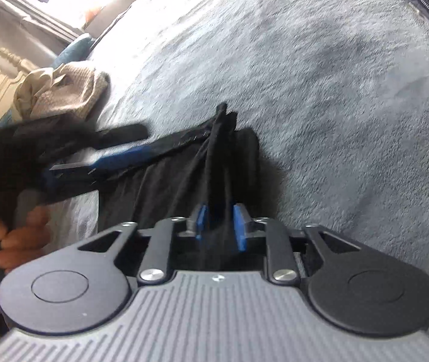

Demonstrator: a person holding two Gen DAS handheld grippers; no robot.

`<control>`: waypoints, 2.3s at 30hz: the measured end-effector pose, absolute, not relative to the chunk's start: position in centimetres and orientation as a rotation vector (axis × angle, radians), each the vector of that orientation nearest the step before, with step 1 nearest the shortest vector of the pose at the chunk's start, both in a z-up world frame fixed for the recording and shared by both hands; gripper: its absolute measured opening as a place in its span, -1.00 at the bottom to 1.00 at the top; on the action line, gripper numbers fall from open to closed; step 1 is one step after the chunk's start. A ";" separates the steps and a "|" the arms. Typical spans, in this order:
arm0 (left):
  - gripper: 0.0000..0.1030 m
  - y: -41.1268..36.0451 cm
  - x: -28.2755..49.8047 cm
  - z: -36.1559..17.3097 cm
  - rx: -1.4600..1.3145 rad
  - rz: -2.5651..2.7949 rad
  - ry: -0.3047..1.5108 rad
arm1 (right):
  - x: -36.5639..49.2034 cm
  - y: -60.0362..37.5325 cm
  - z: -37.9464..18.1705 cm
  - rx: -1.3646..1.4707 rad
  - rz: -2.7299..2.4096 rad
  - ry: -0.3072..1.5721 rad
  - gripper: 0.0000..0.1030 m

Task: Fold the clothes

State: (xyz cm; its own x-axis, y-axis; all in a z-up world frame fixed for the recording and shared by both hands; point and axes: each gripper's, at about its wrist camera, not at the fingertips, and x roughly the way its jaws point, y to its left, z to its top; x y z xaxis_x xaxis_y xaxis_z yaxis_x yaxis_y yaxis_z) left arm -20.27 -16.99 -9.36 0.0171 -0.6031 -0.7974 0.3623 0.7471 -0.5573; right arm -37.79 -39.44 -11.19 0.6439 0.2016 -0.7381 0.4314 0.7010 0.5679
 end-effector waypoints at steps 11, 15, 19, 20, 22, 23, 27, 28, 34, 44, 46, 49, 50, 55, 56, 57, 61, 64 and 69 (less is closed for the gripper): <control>-0.22 -7.4 -25.1 -10.7 -0.078 -0.641 1.516 | -37.6 -38.8 -11.4 0.801 -0.099 0.950 -0.53; -0.22 -6.9 -26.6 -11.7 -0.055 -0.669 1.553 | -37.8 -38.8 -11.2 0.831 -0.088 0.959 -0.92; -0.22 -6.2 -27.4 -11.8 -0.062 -0.711 1.558 | -38.5 -38.2 -9.9 0.806 -0.081 0.983 -0.94; -0.22 -6.0 -27.5 -11.8 -0.063 -0.716 1.557 | -38.8 -38.0 -9.8 0.800 -0.078 0.996 -0.94; -0.22 -5.7 -27.5 -11.9 -0.066 -0.721 1.559 | -39.1 -37.6 -9.8 0.786 -0.086 1.011 -0.94; -0.22 -5.6 -27.4 -11.9 -0.068 -0.722 1.558 | -39.2 -37.5 -9.9 0.779 -0.091 1.018 -0.94; -0.22 -5.0 -27.1 -11.7 -0.087 -0.734 1.548 | -39.5 -37.7 -9.1 0.760 -0.130 0.994 -0.95; -0.20 -4.9 -27.0 -11.8 -0.088 -0.735 1.548 | -39.6 -37.8 -8.8 0.748 -0.138 0.990 -0.95; -0.19 -4.6 -26.7 -13.0 -0.062 -0.720 1.555 | -39.4 -38.1 -10.9 0.712 -0.195 1.047 -0.94; -0.11 -2.8 -26.3 -13.2 -0.005 -0.739 1.555 | -43.3 -39.4 -9.8 0.846 -0.239 1.030 -0.63; -0.11 -2.8 -26.4 -13.5 0.020 -0.759 1.556 | -43.8 -38.7 -9.8 0.862 -0.187 1.052 -0.39; -0.17 -2.7 -26.6 -14.0 0.041 -0.774 1.561 | -43.6 -36.6 -10.5 0.823 -0.091 1.117 -0.14; -0.19 -2.6 -26.7 -14.3 0.040 -0.772 1.563 | -43.5 -35.8 -10.9 0.799 -0.062 1.147 -0.13; -0.77 -2.1 -26.6 -15.5 -0.012 -0.754 1.584 | -43.3 -32.5 -12.9 0.687 -0.012 1.278 -0.18; -0.87 -2.0 -26.6 -15.5 -0.023 -0.757 1.586 | -43.2 -32.1 -13.0 0.672 -0.005 1.284 -0.28; -0.88 -1.9 -26.7 -15.2 -0.026 -0.755 1.579 | -43.2 -31.8 -13.0 0.660 0.007 1.289 -0.72; -0.89 -0.8 -26.7 -13.3 -0.017 -0.778 1.550 | -43.0 -31.4 -11.5 0.650 0.045 1.275 -0.84; -0.91 -1.3 -26.8 -14.6 0.070 -0.782 1.553 | -43.9 -31.7 -11.2 0.653 0.038 1.288 -0.84; -0.76 -1.2 -26.6 -15.9 0.100 -0.775 1.565 | -43.8 -31.7 -14.0 0.662 0.002 1.335 -0.82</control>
